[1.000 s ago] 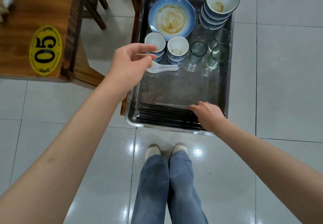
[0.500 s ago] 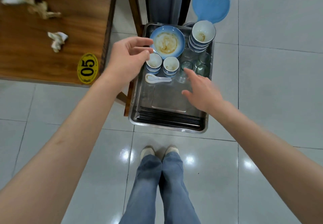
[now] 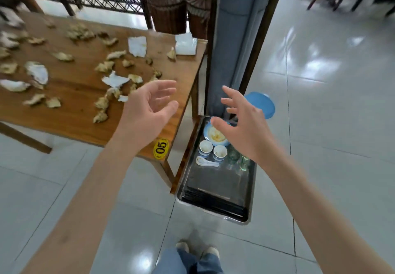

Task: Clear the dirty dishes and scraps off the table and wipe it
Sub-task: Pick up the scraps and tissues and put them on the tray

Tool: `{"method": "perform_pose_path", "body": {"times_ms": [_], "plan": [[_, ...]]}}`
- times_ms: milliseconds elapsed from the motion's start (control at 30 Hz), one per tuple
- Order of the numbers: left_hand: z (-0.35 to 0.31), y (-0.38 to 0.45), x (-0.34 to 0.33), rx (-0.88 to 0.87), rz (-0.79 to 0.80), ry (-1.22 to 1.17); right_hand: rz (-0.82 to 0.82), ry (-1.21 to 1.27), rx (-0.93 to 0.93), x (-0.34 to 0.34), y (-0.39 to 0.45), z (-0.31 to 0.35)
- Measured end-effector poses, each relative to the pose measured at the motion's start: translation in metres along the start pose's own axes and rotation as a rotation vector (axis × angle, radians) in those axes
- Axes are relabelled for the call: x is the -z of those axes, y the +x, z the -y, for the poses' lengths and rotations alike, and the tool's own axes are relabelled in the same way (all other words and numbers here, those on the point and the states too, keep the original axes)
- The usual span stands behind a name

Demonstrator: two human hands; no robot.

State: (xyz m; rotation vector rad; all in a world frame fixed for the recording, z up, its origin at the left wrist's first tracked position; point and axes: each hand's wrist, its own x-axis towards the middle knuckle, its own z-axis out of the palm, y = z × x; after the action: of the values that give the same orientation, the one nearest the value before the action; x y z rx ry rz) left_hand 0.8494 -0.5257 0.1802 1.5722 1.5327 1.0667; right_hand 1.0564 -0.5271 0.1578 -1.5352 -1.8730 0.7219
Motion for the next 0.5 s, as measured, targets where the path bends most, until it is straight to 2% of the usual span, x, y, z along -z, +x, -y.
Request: {"method": "perform_pose_path", "body": {"times_ms": [167,300,500], "plan": [[-0.031,-0.011,0.042,-0.06,-0.104,0.101,0.056,0.038,0.107,0.013,0.016,0.058],[-0.05,-0.011,0.09,-0.108,-0.225,0.088,0.073,0.049,0.214,0.011,0.043,0.108],[-0.042,-0.009,0.182,-0.102,-0.388,0.091,0.141,0.057,0.352,-0.035,0.082,0.191]]}}
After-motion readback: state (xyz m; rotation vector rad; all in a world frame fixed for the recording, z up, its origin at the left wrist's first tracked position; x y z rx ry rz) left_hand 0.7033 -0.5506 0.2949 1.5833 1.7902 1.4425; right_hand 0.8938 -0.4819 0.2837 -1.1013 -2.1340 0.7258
